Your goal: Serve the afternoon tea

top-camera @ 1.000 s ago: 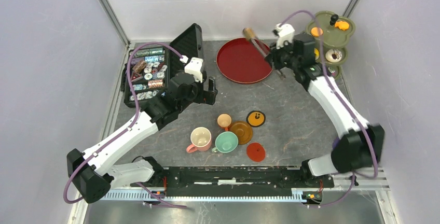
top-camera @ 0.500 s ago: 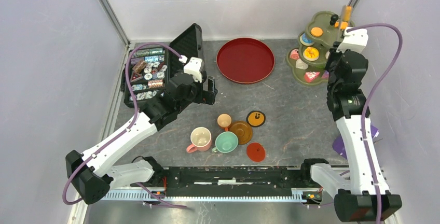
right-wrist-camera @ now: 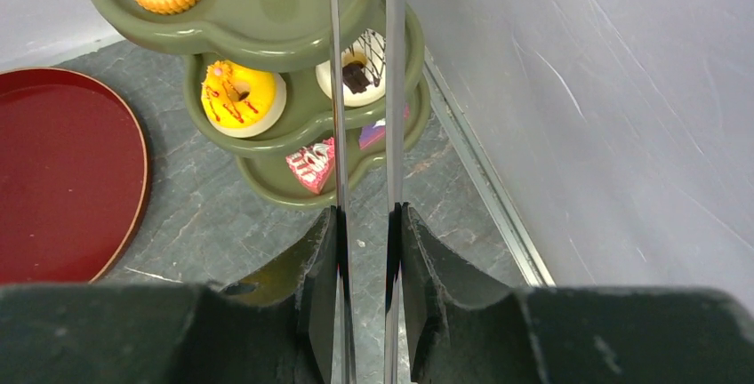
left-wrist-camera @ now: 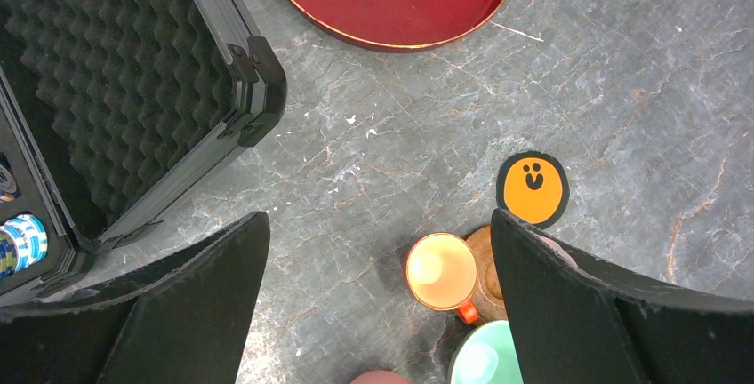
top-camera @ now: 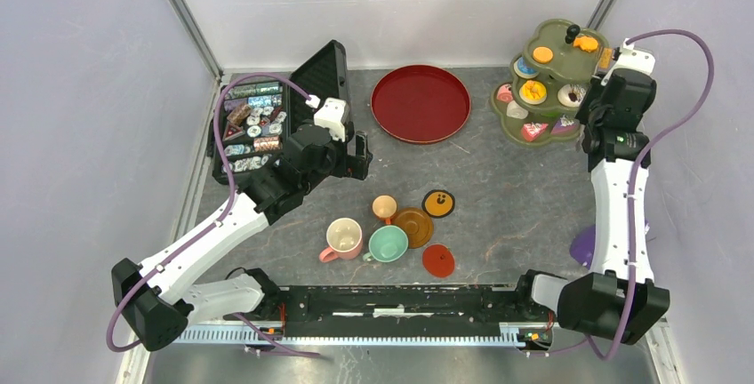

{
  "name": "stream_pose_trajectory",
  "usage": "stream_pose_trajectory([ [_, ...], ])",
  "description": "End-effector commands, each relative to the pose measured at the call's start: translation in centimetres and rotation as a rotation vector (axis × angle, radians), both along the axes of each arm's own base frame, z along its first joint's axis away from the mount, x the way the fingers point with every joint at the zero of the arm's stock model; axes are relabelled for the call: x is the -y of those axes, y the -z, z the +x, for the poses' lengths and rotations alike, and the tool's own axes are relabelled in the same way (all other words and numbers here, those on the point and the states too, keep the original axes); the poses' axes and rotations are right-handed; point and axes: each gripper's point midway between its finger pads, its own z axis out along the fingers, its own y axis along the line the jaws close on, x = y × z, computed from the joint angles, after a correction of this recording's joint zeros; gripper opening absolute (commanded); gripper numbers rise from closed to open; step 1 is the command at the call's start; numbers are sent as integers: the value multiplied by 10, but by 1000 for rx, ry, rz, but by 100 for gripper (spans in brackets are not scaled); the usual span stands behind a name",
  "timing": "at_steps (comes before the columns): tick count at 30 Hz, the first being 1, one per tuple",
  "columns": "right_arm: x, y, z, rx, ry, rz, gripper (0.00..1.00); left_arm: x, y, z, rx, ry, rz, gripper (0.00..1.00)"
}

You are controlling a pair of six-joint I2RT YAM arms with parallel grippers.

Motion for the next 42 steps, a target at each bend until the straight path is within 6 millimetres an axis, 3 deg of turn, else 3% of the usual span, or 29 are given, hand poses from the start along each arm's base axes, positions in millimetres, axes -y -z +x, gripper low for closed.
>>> stream_pose_trajectory([
  [1,-4,-36,12,104,-58,39,16,0,-14,1,19,-22,-62,100],
  [6,-4,-36,18,103,-91,46,23,0,-14,2,19,-25,-57,100],
  [24,-18,-11,20,48,-177,91,31,0,-12,3,15,-28,-48,100],
  [33,-15,-5,12,19,-159,75,32,-1,-14,3,19,-28,-51,100],
  [42,-12,-1,17,3,-156,66,41,-2,-16,2,24,-28,-56,100],
])
